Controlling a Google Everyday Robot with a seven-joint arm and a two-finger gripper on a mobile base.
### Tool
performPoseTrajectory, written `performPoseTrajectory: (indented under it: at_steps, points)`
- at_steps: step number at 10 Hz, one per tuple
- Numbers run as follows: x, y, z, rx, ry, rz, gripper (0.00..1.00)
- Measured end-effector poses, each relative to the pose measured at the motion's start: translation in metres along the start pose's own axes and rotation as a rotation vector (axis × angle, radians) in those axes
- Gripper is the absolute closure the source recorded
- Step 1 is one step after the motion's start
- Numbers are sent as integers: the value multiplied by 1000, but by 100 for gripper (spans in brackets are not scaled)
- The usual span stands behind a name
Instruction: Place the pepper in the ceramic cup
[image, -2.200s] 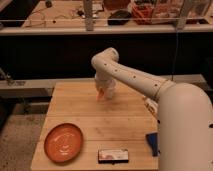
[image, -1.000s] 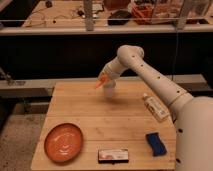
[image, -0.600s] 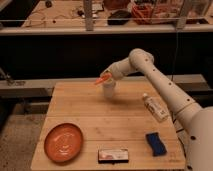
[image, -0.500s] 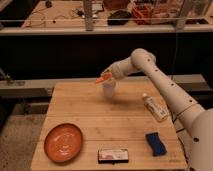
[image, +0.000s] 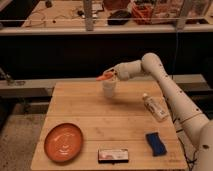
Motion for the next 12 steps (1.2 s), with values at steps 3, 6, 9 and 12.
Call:
performPoseTrajectory:
  at_steps: [3, 6, 9, 12]
  points:
    - [-12, -2, -8, 108, -171, 78, 96]
    - [-17, 3, -1, 130, -252, 166, 96]
    - [-10, 17, 8, 123, -274, 251, 96]
    - [7, 32, 15, 131, -277, 308, 96]
